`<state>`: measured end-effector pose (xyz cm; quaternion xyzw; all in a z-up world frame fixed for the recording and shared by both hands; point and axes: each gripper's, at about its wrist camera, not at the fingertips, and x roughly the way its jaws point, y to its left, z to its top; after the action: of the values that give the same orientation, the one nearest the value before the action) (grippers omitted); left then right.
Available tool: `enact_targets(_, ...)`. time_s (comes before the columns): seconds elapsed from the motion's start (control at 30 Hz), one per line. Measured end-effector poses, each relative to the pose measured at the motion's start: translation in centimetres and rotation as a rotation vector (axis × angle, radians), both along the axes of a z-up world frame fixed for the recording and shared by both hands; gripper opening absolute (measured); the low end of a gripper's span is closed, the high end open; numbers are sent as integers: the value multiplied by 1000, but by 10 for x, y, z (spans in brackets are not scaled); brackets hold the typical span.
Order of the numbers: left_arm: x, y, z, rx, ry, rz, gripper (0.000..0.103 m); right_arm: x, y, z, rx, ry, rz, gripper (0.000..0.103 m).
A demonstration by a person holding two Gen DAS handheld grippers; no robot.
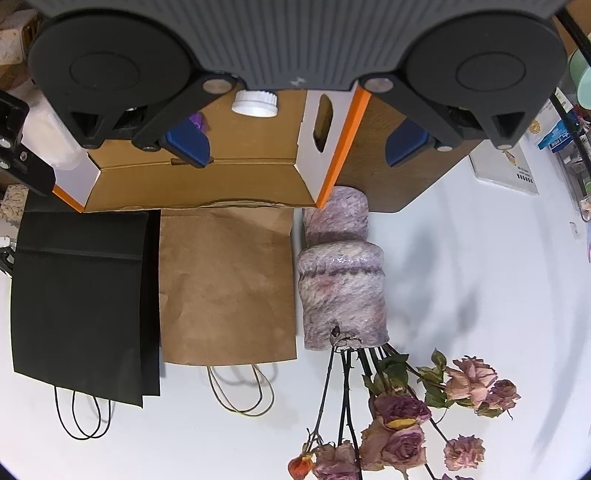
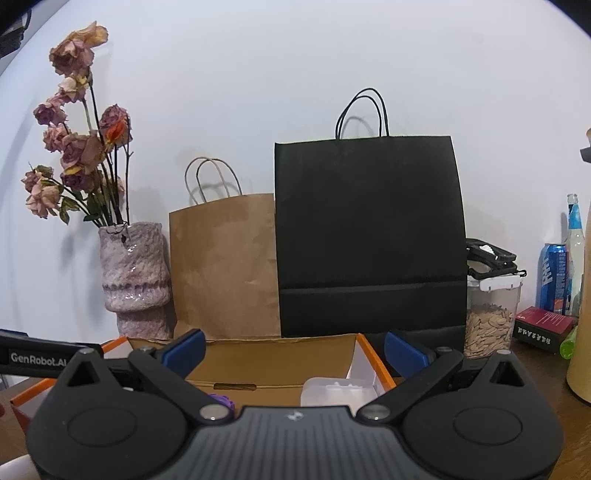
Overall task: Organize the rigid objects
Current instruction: 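Move both tools back toward the white stick and plug adapter on the table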
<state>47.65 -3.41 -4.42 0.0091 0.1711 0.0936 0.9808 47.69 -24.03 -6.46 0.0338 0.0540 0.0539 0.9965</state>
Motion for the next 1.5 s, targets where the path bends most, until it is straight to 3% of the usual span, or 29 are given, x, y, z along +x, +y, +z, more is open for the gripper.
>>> enact_targets(0.43, -38, 5, -4, -13, 20, 2, 103, -42, -12, 2, -28, -6, -14, 103)
enact_targets(1.5, -145, 8, -29, 18, 103, -48, 103, -148, -32, -8, -86, 126, 17, 103)
